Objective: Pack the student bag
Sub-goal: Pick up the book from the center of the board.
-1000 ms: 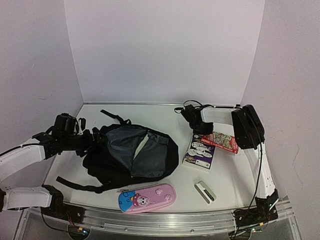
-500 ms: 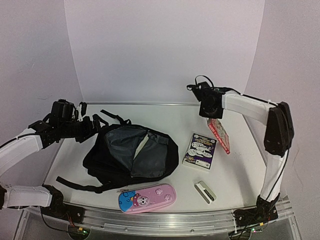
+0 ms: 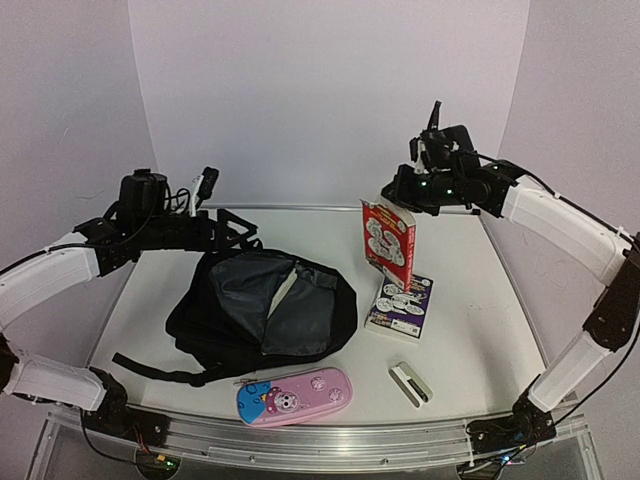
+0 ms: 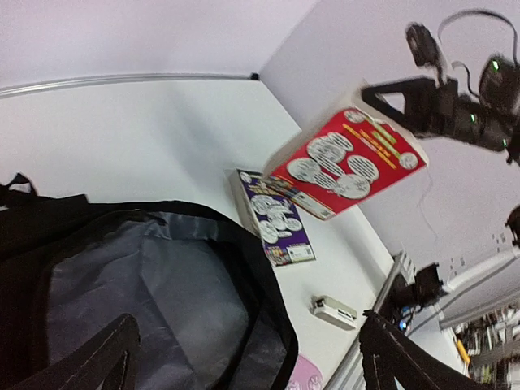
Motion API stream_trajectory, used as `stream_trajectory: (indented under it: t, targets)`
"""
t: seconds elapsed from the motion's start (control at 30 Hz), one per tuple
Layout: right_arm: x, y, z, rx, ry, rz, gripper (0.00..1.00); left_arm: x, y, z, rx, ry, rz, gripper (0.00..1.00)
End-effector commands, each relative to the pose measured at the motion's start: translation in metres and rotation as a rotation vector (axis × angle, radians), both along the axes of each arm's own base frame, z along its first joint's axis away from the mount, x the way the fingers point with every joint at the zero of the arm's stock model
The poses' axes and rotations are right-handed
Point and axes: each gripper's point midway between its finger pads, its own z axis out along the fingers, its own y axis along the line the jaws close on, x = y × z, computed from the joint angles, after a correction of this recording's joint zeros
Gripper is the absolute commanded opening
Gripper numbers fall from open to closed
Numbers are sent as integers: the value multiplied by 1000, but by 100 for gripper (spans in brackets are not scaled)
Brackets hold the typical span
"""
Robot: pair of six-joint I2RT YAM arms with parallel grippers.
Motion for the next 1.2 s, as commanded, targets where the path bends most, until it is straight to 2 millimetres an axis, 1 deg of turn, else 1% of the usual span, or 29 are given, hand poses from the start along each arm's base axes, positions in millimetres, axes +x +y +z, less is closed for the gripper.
stream_trajectory:
  t: [0.0, 0.1, 0.2, 0.3, 0.4, 0.53, 0.67, 0.7, 0.8, 0.83, 0.9, 0.97, 1.0, 1.03, 1.07, 1.1, 1.17]
  targets:
    - [-34, 49, 49, 256, -25, 279, 0, -23, -51, 37, -28, -228, -241, 94]
    - [-52, 68, 63, 336, -13, 394, 0, -28, -66, 43, -54, -276, -299, 94]
    - [-73, 88, 71, 391, 11, 510, 0, -28, -78, 49, -70, -320, -347, 95]
    - [-92, 106, 76, 438, 42, 615, 0, -31, -88, 50, -70, -336, -399, 96]
    - [-110, 121, 76, 476, 81, 712, 0, -32, -94, 48, -62, -340, -438, 97]
    - [-129, 136, 79, 527, 118, 809, 0, -44, -100, 49, -87, -332, -530, 99]
    - [-140, 146, 85, 562, 131, 870, 0, -65, -106, 42, -115, -265, -651, 97]
    - [-142, 148, 84, 564, 134, 878, 0, -70, -107, 41, -127, -254, -678, 94]
    - [-141, 150, 80, 561, 142, 881, 0, -81, -109, 42, -162, -212, -737, 71]
    - [-140, 150, 78, 559, 144, 880, 0, -85, -109, 42, -172, -195, -755, 59]
    - [-137, 151, 74, 552, 143, 867, 0, -89, -109, 41, -186, -159, -783, 31]
    - [-133, 150, 72, 541, 129, 847, 0, -91, -108, 37, -184, -130, -786, 9]
    - [-131, 149, 73, 535, 115, 831, 0, -91, -108, 34, -182, -117, -780, 1]
    - [-128, 147, 73, 527, 98, 816, 1, -92, -107, 33, -180, -107, -770, 0]
    - [-124, 145, 72, 515, 79, 797, 11, -92, -105, 31, -179, -97, -756, 0]
    - [-121, 141, 73, 504, 56, 780, 22, -90, -104, 31, -181, -97, -735, 0]
    - [-115, 133, 71, 477, 16, 741, 48, -85, -102, 34, -193, -103, -670, 0]
